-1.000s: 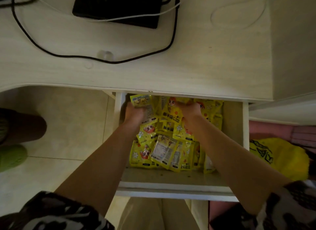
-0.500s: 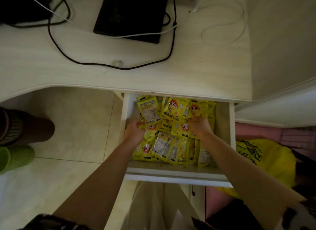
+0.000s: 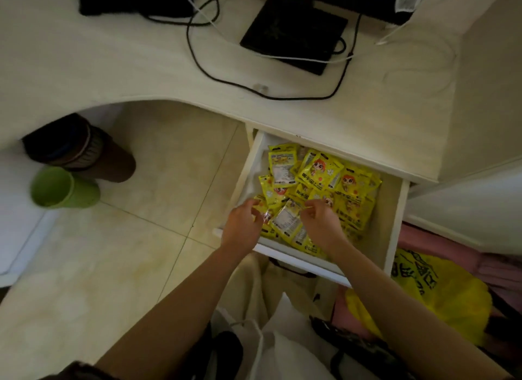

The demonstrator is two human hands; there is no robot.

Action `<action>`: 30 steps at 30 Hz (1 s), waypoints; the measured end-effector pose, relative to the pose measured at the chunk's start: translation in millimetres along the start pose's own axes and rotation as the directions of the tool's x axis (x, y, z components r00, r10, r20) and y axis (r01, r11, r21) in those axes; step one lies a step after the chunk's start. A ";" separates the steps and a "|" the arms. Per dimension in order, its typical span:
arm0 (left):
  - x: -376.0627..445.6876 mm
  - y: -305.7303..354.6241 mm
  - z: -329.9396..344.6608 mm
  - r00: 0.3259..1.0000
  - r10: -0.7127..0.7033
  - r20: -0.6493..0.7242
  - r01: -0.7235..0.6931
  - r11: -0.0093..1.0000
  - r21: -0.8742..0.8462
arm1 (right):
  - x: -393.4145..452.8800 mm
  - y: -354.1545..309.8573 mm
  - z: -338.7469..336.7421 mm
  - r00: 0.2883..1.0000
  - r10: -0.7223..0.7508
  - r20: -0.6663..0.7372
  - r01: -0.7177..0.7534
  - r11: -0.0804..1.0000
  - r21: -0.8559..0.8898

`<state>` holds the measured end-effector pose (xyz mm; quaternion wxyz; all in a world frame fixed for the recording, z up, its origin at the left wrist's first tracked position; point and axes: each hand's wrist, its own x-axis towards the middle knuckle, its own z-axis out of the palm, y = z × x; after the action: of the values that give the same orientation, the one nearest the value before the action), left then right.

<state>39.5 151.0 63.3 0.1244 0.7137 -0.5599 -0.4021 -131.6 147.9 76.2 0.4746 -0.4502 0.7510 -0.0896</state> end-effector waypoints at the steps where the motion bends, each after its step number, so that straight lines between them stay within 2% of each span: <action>1: -5.9 -2.6 -6.0 0.999 -0.015 -0.032 0.014 1.000 -0.015 | -3.6 -4.8 5.1 0.999 -0.039 0.012 0.040 0.998 -0.038; 5: -31.0 -16.4 -35.4 0.987 -0.067 -0.143 0.058 0.996 -0.071 | -18.1 -29.7 25.7 0.986 -0.147 0.085 0.159 0.974 -0.160; 7: -43.3 -27.6 -52.7 0.978 -0.087 -0.191 0.070 0.993 -0.094 | -26.3 -44.4 38.2 0.976 -0.189 0.110 0.204 0.967 -0.154; 16: -78.2 -110.6 -125.3 0.911 -0.222 -0.348 0.220 0.974 -0.044 | -49.9 -124.1 117.7 0.887 -0.382 0.258 0.445 0.857 -0.260; 30: -87.8 -265.3 -276.7 0.831 -0.288 -0.475 0.322 0.947 -0.010 | -65.5 -261.2 277.1 0.780 -0.437 0.448 0.602 0.720 -0.345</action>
<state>417.9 245.2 113.6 0.1656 0.8737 -0.4055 -0.2114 252.1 127.8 116.6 0.4256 -0.7548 0.4973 0.0417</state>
